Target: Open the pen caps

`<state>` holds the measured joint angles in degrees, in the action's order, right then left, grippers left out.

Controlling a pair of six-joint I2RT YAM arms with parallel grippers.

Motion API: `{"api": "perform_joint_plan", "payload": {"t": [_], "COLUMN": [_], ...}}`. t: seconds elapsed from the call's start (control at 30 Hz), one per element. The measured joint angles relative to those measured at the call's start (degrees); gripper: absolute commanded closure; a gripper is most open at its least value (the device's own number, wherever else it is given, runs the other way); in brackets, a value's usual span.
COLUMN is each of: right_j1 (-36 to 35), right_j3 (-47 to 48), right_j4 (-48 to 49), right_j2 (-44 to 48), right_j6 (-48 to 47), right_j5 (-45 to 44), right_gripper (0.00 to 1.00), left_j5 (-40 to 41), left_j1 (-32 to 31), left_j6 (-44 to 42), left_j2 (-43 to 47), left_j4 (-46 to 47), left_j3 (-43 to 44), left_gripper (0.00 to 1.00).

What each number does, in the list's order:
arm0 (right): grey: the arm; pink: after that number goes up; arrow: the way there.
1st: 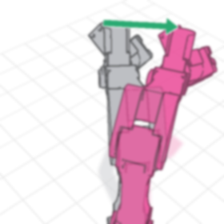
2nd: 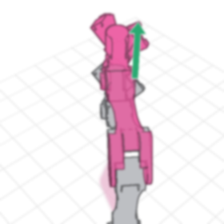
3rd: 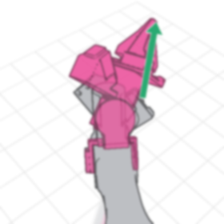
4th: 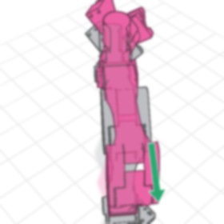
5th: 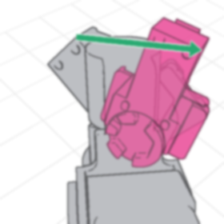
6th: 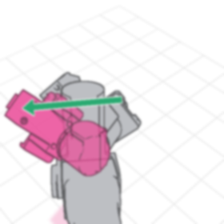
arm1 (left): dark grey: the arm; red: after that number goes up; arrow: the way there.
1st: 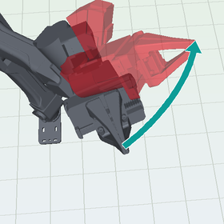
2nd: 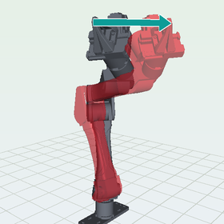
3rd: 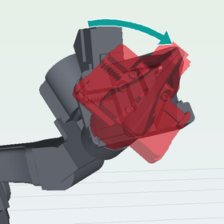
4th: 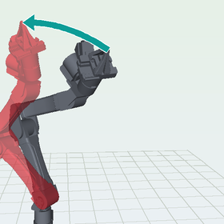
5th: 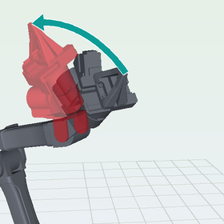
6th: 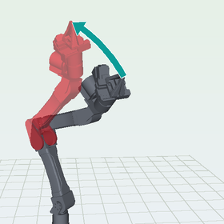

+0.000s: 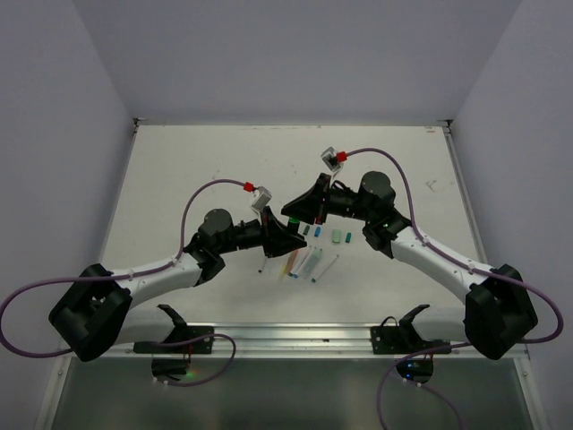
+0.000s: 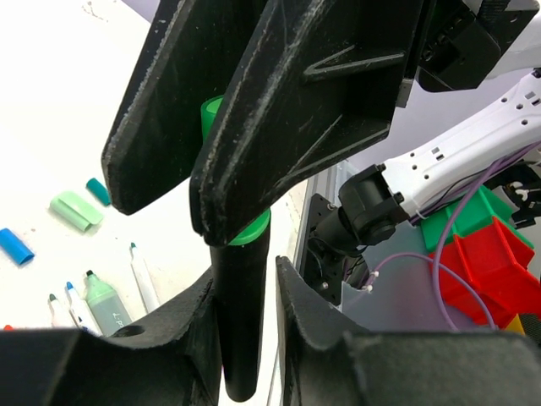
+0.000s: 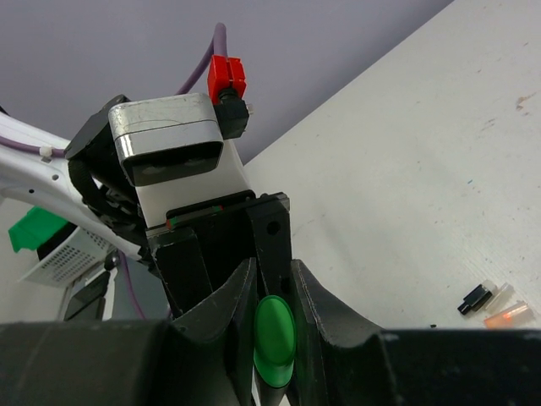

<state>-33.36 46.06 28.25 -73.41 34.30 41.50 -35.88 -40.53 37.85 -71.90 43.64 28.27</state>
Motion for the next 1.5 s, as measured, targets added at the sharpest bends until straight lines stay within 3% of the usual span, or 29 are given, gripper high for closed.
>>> {"api": "perform_joint_plan", "payload": {"t": [0.2, 0.37, 0.47, 0.57, 0.63, 0.83, 1.17, 1.5], "right_j1": [0.00, -0.02, -0.11, -0.33, -0.37, -0.28, -0.28, -0.50], "right_j3": [0.00, -0.04, -0.72, -1.92, -2.29, -2.62, -3.48, -4.33], "right_j4": [-0.33, -0.42, 0.31, 2.12, 3.15, 7.50, 11.80, 14.78], "right_j2": [0.46, 1.09, 1.84, 2.23, 2.23, 2.23, 0.63, -1.62], "right_j6": [-0.04, -0.07, 0.31, 1.38, 2.10, 4.39, 6.95, 9.42], "right_j5": [0.00, -0.07, -0.52, -1.09, -1.33, -1.53, -1.46, -1.25], "right_gripper": [1.00, 1.00, 1.00, 0.86, 0.70, 0.55, 0.53, 0.60], "left_j5": [0.11, 0.09, 0.04, -0.13, -0.20, -0.20, -0.22, -0.17], "left_j1": [0.02, 0.15, 0.17, 0.15, 0.17, 0.37, 0.37, 0.37], "left_j6": [0.00, 0.02, 0.04, 0.33, 0.57, 1.14, 1.62, 1.99], "left_j2": [0.04, 0.52, 0.87, 1.07, 1.07, 1.05, 1.05, 1.05], "left_j4": [0.02, 0.31, 0.81, 1.77, 2.32, 3.54, 3.76, 3.96], "left_j3": [0.00, -0.04, -0.33, -1.01, -1.22, -1.73, -1.79, -1.79], "left_gripper": [0.80, 1.00, 1.00, 1.00, 1.00, 1.00, 1.00, 1.00]}}
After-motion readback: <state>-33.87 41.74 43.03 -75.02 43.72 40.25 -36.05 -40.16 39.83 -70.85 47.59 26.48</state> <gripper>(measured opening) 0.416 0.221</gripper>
